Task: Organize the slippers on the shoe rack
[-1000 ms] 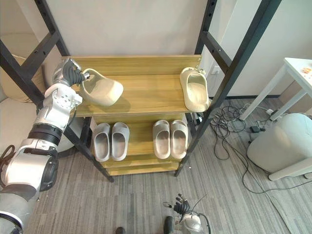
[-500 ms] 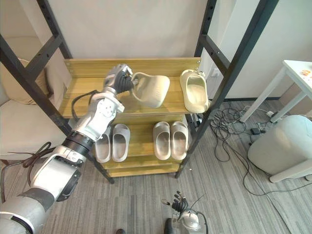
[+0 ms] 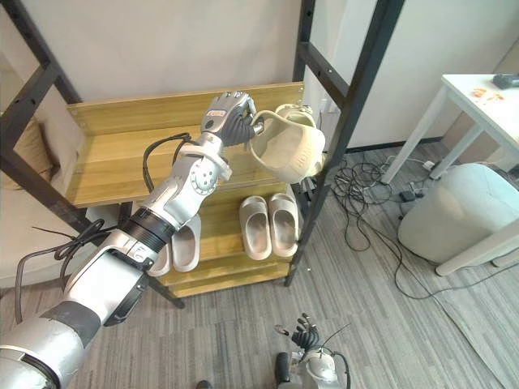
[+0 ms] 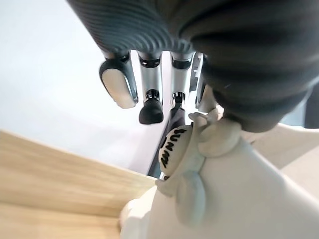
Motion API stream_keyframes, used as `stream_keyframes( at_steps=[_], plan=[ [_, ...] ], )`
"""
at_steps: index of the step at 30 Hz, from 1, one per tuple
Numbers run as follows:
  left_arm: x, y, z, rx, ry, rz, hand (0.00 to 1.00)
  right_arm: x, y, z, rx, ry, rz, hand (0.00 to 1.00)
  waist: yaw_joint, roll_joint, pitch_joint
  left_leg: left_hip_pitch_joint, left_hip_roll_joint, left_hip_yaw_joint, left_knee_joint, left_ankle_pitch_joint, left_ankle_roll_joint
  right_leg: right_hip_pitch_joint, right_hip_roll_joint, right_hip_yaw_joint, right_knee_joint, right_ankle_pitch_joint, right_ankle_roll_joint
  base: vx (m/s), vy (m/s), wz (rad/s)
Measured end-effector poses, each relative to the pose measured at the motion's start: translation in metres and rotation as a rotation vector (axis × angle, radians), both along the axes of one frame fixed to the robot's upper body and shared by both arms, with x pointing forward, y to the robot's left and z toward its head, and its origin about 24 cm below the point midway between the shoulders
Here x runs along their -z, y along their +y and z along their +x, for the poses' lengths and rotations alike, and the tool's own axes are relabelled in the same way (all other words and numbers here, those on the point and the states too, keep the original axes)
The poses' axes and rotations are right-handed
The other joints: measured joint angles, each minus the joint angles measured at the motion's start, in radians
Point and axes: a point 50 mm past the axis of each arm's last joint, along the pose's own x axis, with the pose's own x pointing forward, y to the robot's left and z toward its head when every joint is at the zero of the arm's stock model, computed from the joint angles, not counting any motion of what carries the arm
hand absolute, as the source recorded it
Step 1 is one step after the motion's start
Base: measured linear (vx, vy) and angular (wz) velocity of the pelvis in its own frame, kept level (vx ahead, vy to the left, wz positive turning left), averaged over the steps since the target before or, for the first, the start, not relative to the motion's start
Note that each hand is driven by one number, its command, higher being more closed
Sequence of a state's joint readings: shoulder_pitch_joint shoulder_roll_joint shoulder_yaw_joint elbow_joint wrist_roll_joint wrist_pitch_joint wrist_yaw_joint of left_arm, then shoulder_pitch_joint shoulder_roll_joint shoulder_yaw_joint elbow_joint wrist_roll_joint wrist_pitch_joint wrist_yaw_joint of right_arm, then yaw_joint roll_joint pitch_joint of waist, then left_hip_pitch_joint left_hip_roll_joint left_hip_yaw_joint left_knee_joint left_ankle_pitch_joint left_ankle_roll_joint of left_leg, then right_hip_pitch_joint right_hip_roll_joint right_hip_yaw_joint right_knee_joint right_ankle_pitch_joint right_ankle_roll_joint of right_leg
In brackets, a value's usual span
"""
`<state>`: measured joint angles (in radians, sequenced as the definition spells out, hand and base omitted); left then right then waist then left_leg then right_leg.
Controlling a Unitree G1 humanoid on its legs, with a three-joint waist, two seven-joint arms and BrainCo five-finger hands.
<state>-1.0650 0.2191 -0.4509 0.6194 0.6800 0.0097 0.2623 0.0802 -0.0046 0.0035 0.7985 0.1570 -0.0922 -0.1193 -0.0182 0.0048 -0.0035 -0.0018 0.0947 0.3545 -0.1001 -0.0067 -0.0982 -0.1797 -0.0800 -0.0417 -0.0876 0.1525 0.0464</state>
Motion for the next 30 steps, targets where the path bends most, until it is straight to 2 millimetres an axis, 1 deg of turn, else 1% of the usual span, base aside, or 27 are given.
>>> stream_keyframes(
  at_steps=[3, 6, 11, 12, 17, 23, 30],
  plan=[
    [-0.006, 0.004, 0.001, -0.023, -0.030, 0.026, 1.00, 0.001, -0.001, -0.003, 0.005, 0.007, -0.002, 0.00, -0.010, 0.004, 0.003, 0.000, 0.000, 0.019, -0.001, -0.003, -0.003, -0.011, 0.004, 0.017, 0.000, 0.001, 0.001, 0.01, -0.010, -0.19],
    [-0.017, 0.008, 0.005, -0.061, -0.082, 0.066, 1.00, 0.001, -0.002, -0.003, 0.012, 0.001, -0.009, 0.00, -0.025, 0.007, 0.008, -0.003, 0.000, 0.021, -0.001, -0.005, -0.003, -0.016, 0.005, 0.020, 0.000, 0.004, 0.001, 0.03, -0.005, -0.04],
    [-0.028, 0.015, 0.007, -0.108, -0.139, 0.118, 1.00, -0.001, -0.002, -0.001, 0.013, -0.018, -0.010, 0.00, -0.030, 0.009, 0.011, -0.018, -0.001, 0.021, 0.001, -0.009, -0.003, -0.031, 0.005, 0.021, 0.000, 0.005, 0.002, 0.00, 0.000, -0.01],
    [-0.028, 0.019, 0.008, -0.122, -0.141, 0.128, 1.00, -0.004, -0.002, 0.002, 0.011, -0.036, -0.009, 0.00, -0.031, 0.010, 0.018, -0.019, -0.001, 0.022, 0.001, -0.009, -0.003, -0.032, 0.005, 0.023, 0.000, 0.005, 0.002, 0.00, 0.000, 0.00],
    [-0.025, 0.029, 0.012, -0.165, -0.124, 0.143, 1.00, -0.006, -0.003, 0.003, 0.011, -0.052, -0.013, 0.00, -0.032, 0.009, 0.037, -0.023, -0.001, 0.022, 0.007, -0.013, -0.003, -0.034, 0.005, 0.025, 0.000, 0.005, 0.002, 0.00, 0.000, 0.00],
    [-0.027, 0.038, 0.014, -0.199, -0.125, 0.144, 1.00, -0.004, -0.004, -0.002, 0.012, -0.038, -0.013, 0.00, -0.033, 0.009, 0.037, -0.031, 0.000, 0.020, 0.014, -0.018, -0.004, -0.037, 0.004, 0.024, 0.000, 0.005, 0.002, 0.00, -0.004, 0.01],
    [-0.031, 0.047, 0.015, -0.227, -0.129, 0.136, 1.00, -0.004, -0.003, -0.002, 0.015, -0.038, 0.001, 0.00, -0.031, 0.007, 0.038, -0.032, 0.000, 0.014, 0.015, -0.018, -0.004, -0.034, 0.002, 0.019, 0.000, 0.005, 0.002, 0.00, -0.006, 0.02]
  ],
)
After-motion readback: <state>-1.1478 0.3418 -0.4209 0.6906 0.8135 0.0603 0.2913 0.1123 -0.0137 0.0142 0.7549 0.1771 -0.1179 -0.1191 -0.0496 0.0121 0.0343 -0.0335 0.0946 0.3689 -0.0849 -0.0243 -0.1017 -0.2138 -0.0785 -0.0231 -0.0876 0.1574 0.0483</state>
